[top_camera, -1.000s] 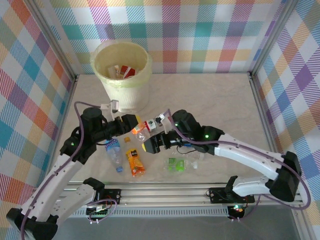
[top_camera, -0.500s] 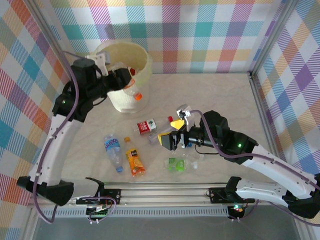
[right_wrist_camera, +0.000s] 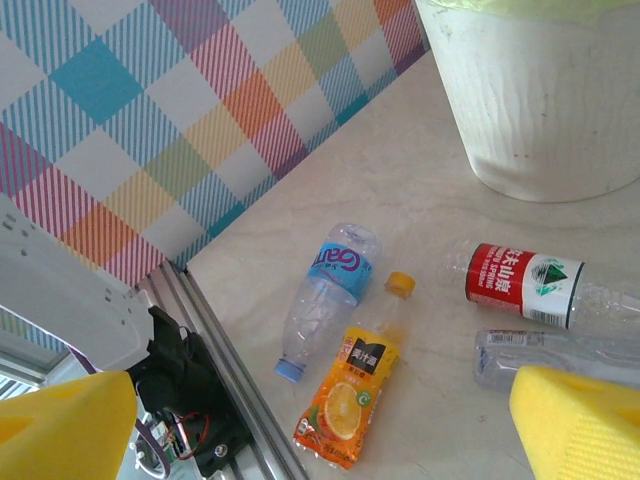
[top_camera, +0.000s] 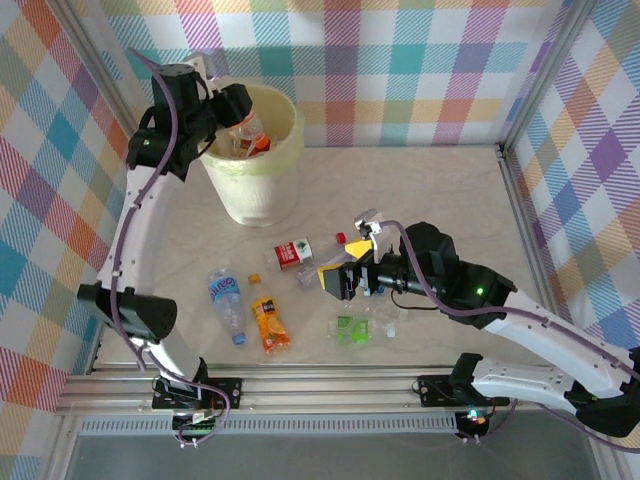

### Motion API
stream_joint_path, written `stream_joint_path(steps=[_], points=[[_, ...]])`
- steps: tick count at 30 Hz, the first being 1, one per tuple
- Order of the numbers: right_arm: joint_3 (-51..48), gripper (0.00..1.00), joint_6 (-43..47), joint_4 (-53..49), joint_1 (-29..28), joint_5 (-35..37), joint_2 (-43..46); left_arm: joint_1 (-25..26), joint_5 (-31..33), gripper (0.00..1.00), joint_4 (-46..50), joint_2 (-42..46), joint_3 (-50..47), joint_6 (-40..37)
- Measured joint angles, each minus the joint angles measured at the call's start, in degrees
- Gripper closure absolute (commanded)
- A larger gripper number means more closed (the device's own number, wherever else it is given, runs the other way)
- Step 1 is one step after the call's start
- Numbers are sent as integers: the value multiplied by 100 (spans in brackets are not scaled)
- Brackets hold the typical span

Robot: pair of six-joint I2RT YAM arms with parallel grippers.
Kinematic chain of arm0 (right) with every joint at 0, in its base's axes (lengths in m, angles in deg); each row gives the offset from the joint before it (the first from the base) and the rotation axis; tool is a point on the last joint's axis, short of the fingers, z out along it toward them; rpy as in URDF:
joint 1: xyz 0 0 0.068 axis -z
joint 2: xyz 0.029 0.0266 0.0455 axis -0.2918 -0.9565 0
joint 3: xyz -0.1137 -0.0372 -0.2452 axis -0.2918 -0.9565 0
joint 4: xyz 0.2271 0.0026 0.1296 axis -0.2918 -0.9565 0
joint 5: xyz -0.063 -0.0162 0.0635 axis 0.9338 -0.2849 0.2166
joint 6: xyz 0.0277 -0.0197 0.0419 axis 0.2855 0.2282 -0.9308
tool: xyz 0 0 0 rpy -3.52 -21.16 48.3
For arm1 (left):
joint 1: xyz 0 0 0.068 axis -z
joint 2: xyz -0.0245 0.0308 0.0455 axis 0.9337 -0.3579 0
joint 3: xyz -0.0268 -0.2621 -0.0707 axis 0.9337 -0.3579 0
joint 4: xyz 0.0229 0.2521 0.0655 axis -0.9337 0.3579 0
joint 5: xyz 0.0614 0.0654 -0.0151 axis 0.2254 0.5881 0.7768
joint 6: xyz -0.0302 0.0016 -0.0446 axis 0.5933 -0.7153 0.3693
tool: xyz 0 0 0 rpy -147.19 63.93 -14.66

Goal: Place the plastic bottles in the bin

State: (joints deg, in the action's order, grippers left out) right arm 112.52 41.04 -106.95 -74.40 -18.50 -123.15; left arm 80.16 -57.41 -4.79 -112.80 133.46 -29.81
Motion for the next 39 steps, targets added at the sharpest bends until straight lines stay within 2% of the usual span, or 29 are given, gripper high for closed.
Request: stream_joint_path(steps=[7,17,24,30,39], points=[[-4,4,-57,-61,0,61,2,-205,-61,45,83,-758,501,-149],[-4,3,-195,-149,0,94,-144,-208,-420,43,350,-1097,522,-138],[-4,2,-317,-203,0,96,-192,-208,-649,33,361,-1375,522,-46],[-4,2,-319,-299,0,101,-260,-208,-903,14,365,-1410,540,109],[-4,1,-334,-717,0,378,-306,-208,-1189,11,551,-1303,669,131]])
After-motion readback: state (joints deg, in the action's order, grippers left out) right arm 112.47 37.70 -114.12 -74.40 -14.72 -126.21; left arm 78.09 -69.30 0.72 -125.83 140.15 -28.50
